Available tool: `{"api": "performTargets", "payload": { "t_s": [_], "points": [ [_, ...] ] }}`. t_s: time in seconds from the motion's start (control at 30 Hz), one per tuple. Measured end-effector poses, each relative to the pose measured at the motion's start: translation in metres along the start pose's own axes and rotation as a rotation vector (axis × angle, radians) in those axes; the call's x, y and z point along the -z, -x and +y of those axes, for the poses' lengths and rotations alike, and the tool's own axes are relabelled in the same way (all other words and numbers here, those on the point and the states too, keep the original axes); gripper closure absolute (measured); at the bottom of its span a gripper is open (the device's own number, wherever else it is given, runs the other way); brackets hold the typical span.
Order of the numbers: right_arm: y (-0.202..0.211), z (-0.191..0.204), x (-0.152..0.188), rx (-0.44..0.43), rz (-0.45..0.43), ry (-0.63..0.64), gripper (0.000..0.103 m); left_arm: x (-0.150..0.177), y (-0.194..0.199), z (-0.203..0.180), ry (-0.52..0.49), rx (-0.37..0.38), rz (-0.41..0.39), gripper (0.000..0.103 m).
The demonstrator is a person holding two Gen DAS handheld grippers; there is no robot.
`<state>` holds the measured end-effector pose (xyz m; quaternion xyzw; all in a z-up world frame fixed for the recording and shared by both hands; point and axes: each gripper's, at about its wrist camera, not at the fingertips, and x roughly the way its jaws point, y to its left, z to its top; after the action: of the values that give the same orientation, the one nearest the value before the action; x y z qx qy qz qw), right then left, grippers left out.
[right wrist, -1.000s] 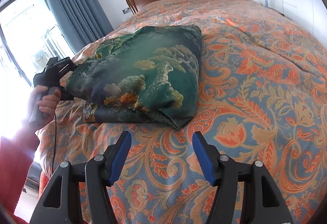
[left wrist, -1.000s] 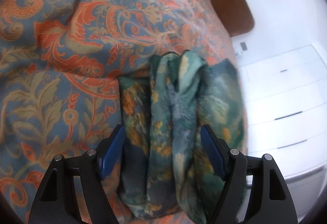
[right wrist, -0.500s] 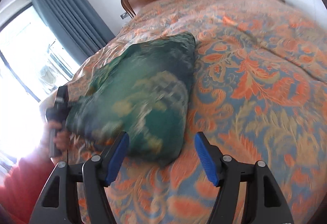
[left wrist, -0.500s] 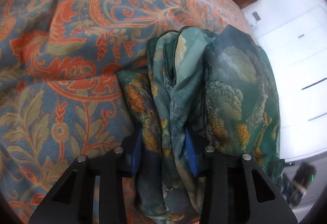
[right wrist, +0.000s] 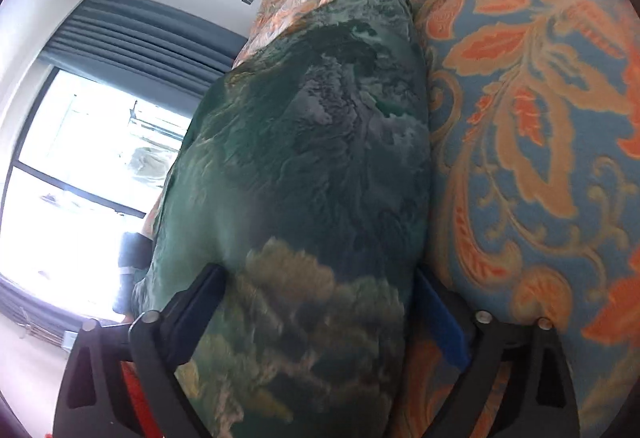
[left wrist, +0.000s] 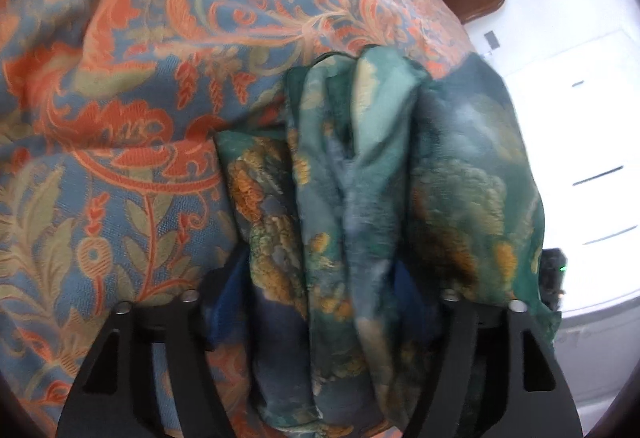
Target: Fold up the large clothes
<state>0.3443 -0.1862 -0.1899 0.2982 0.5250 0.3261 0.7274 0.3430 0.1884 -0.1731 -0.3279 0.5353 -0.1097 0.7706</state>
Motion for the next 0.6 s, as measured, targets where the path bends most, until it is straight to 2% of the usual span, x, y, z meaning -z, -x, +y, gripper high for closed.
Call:
{"api": "performTargets", "payload": {
  "t_s": [0.07,0.17,0.2,0.27,0.3,0.37,0.47,0.6],
  "points": [
    [-0.001,-0.006,-0.001,-0.038,0.020,-0.007,0.006,0.001,-0.006,0.007,0.017,0.035,0.017,0.019],
    [-0.004,-0.009,-0.002,-0.043,0.033,-0.004,0.007,0.004,-0.015,0.005,0.043,0.057,0.027,0.021],
    [-0.007,-0.007,-0.003,-0.037,0.037,-0.007,0.007,0.005,-0.018,0.002,0.050,0.064,0.037,0.040],
    [-0.017,0.001,-0.007,0.007,0.046,0.004,0.009,0.007,-0.014,-0.005,0.030,0.018,0.022,0.064],
    [-0.021,0.013,-0.008,0.047,0.041,0.045,0.012,0.010,-0.009,-0.011,0.012,-0.016,0.010,0.070],
    [-0.023,0.042,-0.004,0.141,0.020,0.166,0.025,0.016,0.000,-0.019,-0.009,-0.052,-0.010,0.073],
    [-0.018,0.077,0.007,0.243,-0.012,0.322,0.037,0.030,0.018,-0.034,-0.047,-0.087,-0.055,0.074],
    [-0.006,0.111,0.032,0.300,-0.067,0.441,0.041,0.051,0.047,-0.057,-0.111,-0.118,-0.117,0.075]
  ]
}}
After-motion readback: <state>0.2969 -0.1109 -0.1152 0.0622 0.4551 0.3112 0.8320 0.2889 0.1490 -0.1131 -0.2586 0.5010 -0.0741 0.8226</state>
